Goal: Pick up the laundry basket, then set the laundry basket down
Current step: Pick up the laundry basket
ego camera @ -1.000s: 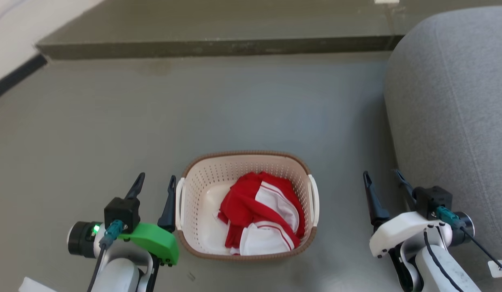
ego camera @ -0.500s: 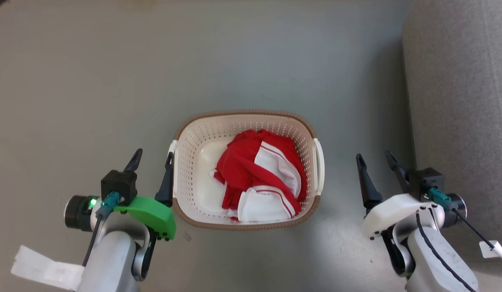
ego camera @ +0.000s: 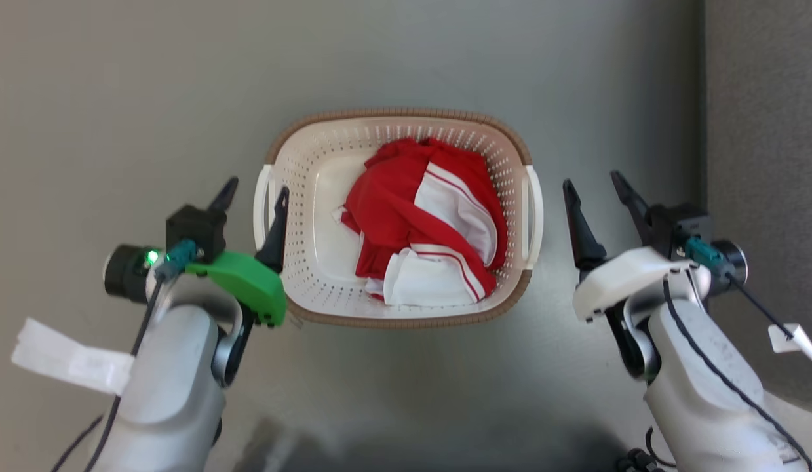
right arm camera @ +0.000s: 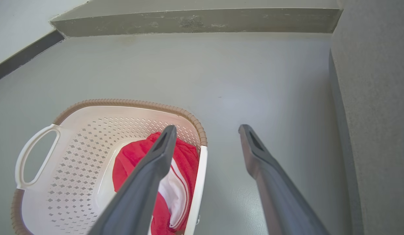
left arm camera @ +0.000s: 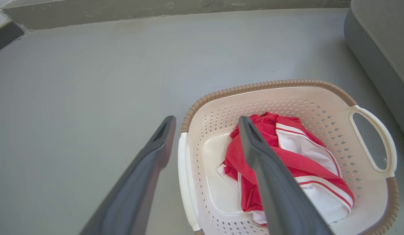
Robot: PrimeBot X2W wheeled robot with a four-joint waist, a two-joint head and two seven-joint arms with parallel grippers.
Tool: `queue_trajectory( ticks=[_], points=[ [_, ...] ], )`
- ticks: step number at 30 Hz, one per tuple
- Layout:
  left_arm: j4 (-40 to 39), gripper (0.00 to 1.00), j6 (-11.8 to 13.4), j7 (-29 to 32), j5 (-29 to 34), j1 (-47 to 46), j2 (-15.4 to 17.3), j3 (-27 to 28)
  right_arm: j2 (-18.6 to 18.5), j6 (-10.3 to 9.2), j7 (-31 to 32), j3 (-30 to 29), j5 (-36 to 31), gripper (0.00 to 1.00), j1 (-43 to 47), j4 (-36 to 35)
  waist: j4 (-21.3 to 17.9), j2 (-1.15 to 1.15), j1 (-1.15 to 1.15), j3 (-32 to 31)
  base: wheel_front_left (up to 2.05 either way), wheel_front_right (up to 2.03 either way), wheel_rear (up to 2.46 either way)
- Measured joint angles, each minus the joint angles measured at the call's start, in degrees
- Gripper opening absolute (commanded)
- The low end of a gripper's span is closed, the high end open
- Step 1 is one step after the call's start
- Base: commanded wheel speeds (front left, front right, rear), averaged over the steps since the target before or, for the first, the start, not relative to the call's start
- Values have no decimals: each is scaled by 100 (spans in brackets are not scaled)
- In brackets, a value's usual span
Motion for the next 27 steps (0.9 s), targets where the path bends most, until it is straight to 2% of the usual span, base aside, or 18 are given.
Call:
queue_trajectory(
  ticks=[12, 18, 27],
  points=[
    [591, 100, -175, 154, 0, -1279, -2, -3, 5, 64, -10, 123, -87, 100, -1049, 454, 93, 0, 0, 986, 0, 0, 0],
    [1050, 100, -254, 146, -1, -1471, -8, -42, 16, 118, -15, 223, -115, 100, -1251, 738, 110, 0, 0, 1381, 0, 0, 0],
    [1605, 100, -327, 147, -175, -1555, -51, -175, 25, 166, -15, 322, -101, 100, -1365, 1177, 96, 0, 0, 1656, 0, 0, 0]
  ],
)
